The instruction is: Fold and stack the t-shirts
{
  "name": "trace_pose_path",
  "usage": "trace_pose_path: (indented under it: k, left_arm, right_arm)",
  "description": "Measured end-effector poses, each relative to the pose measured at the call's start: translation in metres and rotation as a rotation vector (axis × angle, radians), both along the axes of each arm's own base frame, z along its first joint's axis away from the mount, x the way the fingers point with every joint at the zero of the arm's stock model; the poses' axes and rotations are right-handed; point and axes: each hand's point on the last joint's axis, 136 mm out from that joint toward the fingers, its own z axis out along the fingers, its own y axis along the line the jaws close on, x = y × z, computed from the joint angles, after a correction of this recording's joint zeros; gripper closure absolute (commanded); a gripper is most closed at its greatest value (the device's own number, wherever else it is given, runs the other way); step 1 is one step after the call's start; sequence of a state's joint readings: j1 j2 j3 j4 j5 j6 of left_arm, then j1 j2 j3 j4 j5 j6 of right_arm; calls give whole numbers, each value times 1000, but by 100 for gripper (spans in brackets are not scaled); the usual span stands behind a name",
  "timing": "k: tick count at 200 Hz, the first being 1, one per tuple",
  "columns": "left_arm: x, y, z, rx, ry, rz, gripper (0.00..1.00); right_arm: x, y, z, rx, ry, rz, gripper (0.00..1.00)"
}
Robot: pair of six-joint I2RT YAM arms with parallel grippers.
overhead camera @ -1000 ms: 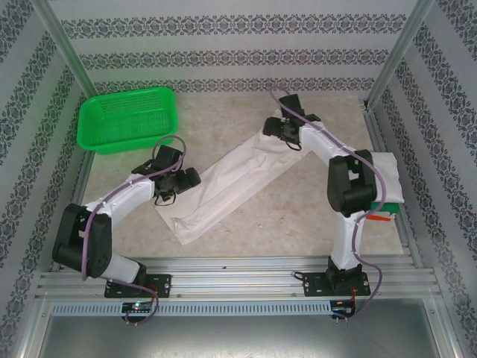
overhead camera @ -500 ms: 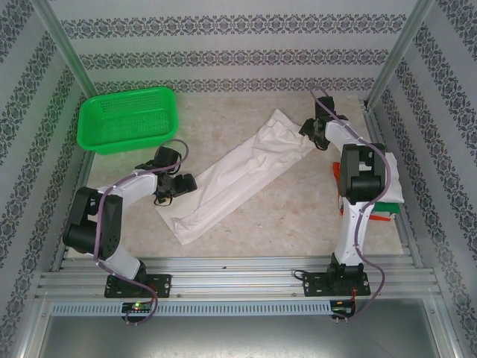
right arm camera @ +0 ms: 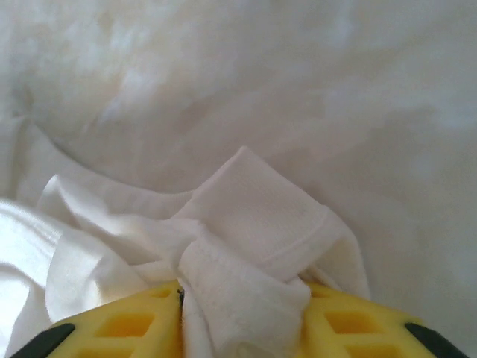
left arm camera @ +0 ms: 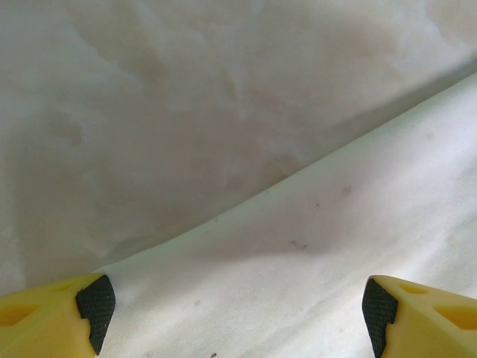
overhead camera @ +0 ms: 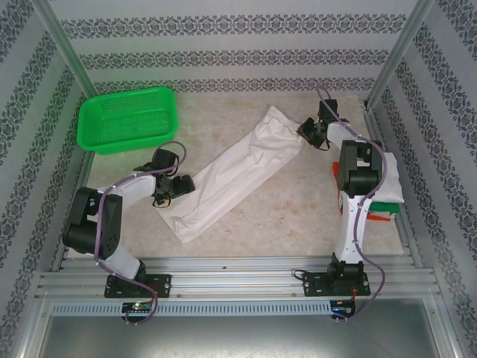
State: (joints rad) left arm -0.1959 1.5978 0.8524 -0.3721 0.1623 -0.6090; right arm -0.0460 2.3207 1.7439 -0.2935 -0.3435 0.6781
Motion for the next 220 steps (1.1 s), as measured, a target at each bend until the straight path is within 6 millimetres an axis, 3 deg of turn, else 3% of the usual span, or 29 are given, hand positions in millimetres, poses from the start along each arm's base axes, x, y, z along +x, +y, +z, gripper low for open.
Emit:
trace_pose_path:
  k: [14, 77, 87, 108, 131, 147, 175, 200, 220]
  left_arm:
    - [0, 0, 0, -3, -5, 1, 12]
    - [-1, 0, 4, -28, -35, 5, 12]
    - [-3, 0, 5, -29, -37, 5, 12]
    - [-5, 2, 10, -26, -48, 8, 12]
    - [-5, 14, 15, -2, -56, 35, 11]
    - [-4, 27, 16, 12, -54, 64, 12]
    - [-3, 42, 15, 30, -55, 89, 16]
    - [-5, 36, 13, 2, -49, 61, 27]
    - [-15, 27, 4, -30, -25, 38, 35]
  right_arm:
    - [7, 6, 1, 48, -29, 38, 100]
    - [50, 37, 27, 219, -179, 186, 100]
    - [52, 40, 31, 250, -192, 191, 88]
    - [55, 41, 35, 255, -196, 191, 45]
    - [57, 34, 35, 210, -196, 166, 29]
    - [47, 28, 29, 166, -178, 142, 26]
    - [14, 17, 26, 85, -124, 75, 25]
    - [-9, 16, 35, 34, -121, 47, 28]
    - [-17, 35, 36, 23, -132, 68, 30]
